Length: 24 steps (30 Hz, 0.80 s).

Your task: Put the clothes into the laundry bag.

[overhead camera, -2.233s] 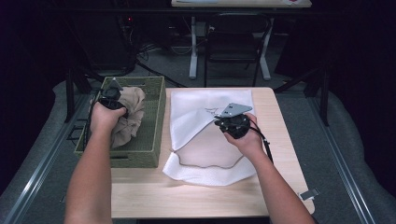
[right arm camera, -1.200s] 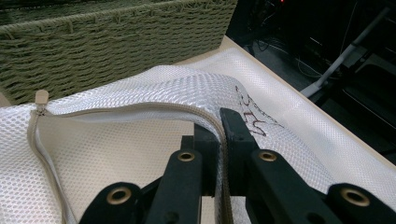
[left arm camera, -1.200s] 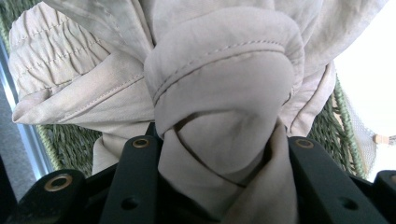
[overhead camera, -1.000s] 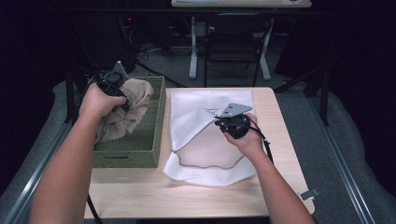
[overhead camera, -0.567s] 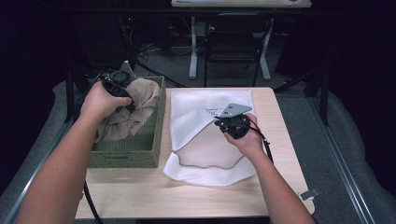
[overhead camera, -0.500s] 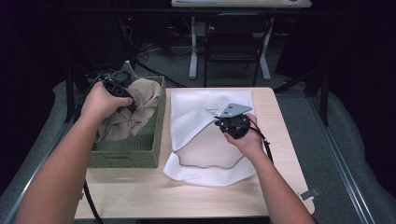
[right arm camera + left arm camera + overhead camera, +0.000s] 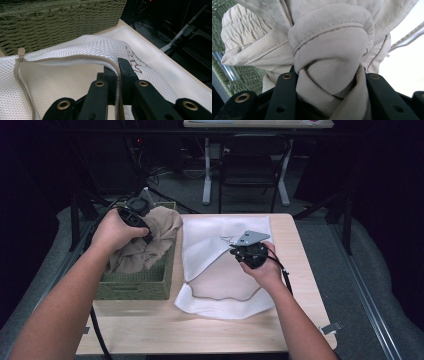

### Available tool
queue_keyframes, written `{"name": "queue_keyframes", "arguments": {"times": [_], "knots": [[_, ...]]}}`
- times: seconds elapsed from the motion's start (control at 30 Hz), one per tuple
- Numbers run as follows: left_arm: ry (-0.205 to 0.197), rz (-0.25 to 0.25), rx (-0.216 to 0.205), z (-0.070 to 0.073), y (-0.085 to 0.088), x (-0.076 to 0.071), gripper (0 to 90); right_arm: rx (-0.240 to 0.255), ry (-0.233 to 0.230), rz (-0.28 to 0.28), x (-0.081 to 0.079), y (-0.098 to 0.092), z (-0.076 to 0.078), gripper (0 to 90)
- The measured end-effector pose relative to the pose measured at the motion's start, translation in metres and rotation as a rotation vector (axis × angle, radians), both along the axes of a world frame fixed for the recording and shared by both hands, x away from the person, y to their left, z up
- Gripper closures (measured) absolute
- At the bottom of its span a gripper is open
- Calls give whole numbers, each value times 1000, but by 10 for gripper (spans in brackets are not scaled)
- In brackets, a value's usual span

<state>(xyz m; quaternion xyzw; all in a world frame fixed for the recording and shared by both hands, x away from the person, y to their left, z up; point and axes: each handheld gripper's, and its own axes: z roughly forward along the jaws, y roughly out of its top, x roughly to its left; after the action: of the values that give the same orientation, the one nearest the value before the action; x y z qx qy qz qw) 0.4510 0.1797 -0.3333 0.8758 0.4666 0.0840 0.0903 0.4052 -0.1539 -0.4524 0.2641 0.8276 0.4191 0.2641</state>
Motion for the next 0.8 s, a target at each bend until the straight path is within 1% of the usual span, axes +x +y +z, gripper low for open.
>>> {"name": "queue_keyframes", "arguments": {"times": [0.13,0.2,0.3,0.43,0.67,0.8], "knots": [[3,-29,-3,0,-7,-5,621,-3,-1,0,0,0,0,861],[4,-45,3,0,-11,-8,621,-3,-1,0,0,0,0,861],[-2,-69,1,1,-17,-13,621,-2,0,0,0,0,0,860],[1,-100,2,1,-25,-21,621,-2,-1,-1,0,0,0,860],[0,-144,6,-1,-33,-34,621,-3,-2,0,0,0,0,860],[-2,-167,1,-2,-36,-41,621,-3,-2,1,0,0,0,860]]}}
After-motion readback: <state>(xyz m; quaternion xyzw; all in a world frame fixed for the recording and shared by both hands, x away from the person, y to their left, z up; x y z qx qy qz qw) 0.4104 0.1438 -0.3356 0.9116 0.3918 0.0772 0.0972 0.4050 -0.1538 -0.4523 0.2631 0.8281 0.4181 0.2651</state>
